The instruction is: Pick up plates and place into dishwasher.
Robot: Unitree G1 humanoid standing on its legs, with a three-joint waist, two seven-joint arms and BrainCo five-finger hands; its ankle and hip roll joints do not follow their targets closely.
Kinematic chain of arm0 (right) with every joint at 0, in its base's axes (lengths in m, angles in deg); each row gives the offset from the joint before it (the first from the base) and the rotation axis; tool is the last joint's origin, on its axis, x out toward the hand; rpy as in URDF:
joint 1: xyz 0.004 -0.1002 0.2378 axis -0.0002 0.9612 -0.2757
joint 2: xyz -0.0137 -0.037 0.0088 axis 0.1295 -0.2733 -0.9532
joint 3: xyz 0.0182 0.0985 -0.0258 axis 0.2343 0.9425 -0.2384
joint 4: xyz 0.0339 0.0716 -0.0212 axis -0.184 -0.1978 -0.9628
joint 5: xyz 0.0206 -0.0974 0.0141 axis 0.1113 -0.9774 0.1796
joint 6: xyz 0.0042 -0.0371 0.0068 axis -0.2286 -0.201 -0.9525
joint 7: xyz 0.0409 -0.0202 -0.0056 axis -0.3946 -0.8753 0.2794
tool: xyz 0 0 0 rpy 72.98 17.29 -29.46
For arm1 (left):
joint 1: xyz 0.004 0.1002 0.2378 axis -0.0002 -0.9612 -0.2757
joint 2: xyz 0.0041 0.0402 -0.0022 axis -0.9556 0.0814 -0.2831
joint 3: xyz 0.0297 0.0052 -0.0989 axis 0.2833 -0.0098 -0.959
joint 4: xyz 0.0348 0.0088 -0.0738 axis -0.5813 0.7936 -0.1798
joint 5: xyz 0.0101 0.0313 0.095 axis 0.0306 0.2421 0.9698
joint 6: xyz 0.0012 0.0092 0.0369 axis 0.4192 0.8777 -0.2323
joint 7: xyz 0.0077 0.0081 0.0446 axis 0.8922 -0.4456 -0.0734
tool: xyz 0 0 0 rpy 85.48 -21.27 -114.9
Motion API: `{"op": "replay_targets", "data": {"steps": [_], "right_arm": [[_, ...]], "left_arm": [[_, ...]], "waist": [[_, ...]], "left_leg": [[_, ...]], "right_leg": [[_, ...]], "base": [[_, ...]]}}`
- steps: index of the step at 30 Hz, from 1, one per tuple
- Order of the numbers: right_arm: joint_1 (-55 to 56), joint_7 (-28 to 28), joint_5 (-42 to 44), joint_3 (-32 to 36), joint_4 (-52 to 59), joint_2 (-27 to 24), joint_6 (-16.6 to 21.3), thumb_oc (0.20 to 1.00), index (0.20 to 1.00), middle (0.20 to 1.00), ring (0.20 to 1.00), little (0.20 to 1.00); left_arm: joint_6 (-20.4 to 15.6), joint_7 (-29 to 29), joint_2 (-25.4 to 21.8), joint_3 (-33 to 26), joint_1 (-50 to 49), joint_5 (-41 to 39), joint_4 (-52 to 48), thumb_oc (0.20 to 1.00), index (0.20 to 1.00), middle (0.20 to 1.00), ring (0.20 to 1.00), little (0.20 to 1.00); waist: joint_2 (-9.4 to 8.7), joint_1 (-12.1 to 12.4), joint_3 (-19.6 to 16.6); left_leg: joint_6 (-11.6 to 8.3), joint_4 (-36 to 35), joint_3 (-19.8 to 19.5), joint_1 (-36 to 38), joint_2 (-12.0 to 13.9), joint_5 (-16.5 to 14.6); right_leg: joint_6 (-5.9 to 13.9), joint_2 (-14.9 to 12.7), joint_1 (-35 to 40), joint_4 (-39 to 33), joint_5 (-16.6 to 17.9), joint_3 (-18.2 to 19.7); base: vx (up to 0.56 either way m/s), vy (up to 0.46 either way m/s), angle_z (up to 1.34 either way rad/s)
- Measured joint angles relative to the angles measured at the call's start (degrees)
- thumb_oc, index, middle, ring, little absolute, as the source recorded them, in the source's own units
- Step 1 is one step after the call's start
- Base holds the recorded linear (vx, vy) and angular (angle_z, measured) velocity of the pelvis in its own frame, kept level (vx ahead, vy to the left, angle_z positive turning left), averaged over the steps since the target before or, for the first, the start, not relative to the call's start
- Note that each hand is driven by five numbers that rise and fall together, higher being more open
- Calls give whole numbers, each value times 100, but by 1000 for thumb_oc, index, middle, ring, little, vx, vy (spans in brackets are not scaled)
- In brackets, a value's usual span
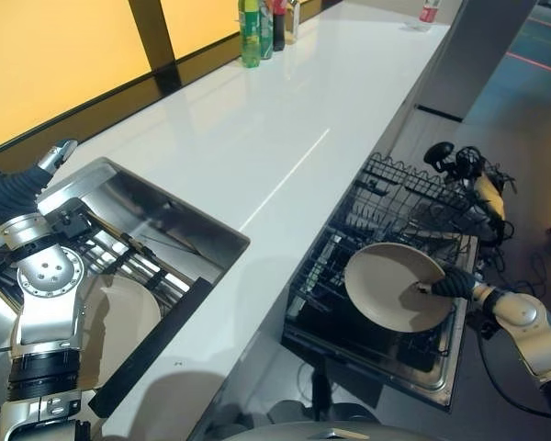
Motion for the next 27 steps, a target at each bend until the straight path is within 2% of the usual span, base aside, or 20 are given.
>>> {"op": "replay_targets", "data": {"steps": [6,13,17,23,25,27], "right_arm": [[2,281,-305,-491,2,183,-22,200,200,200,200,200],[5,177,-719,-1393,-252,697,-242,200,200,200,200,200],[14,-95,-739,-1717,-454,905,-394,200,200,200,200,200],[31,-607,-730,-1705,-405,903,-388,200,200,200,200,200],[97,-901,-697,-1612,-222,878,-381,200,200,200,200,200],[101,-1391,-686,-1233,-71,882,-352,200,200,200,200,200]], "left_arm": [[-1,40,0,2,-9,0,0,1000,1000,1000,1000,1000],[8,22,2,59,11,2,-1,1000,1000,1000,1000,1000],[59,-50,2,88,16,2,0,1000,1000,1000,1000,1000],[61,-59,-1,101,15,0,0,1000,1000,1000,1000,1000],[60,-62,-1,98,4,-2,0,1000,1000,1000,1000,1000],[53,-62,0,103,-1,-2,0,1000,1000,1000,1000,1000]], "waist": [[5,3,-3],[17,11,-12],[48,16,-30],[101,16,-67],[103,17,-68],[107,4,-72]], "left_leg": [[0,4,-4,-1,1,2],[-1,23,-59,6,4,3],[1,45,-110,-20,-6,3],[7,62,-169,-70,-12,8],[8,65,-172,-75,-15,8],[10,68,-172,-78,-19,9]], "right_leg": [[-3,0,0,0,0,-3],[-5,-10,48,0,-1,-52],[-3,-31,57,0,-5,-89],[-1,-45,56,0,-7,-145],[-1,-48,55,0,-6,-145],[-1,-50,51,0,-6,-143]], "base": [[0,0,0],[-8,9,3],[-28,5,6],[-6,4,4],[0,0,0],[0,0,0]]}}
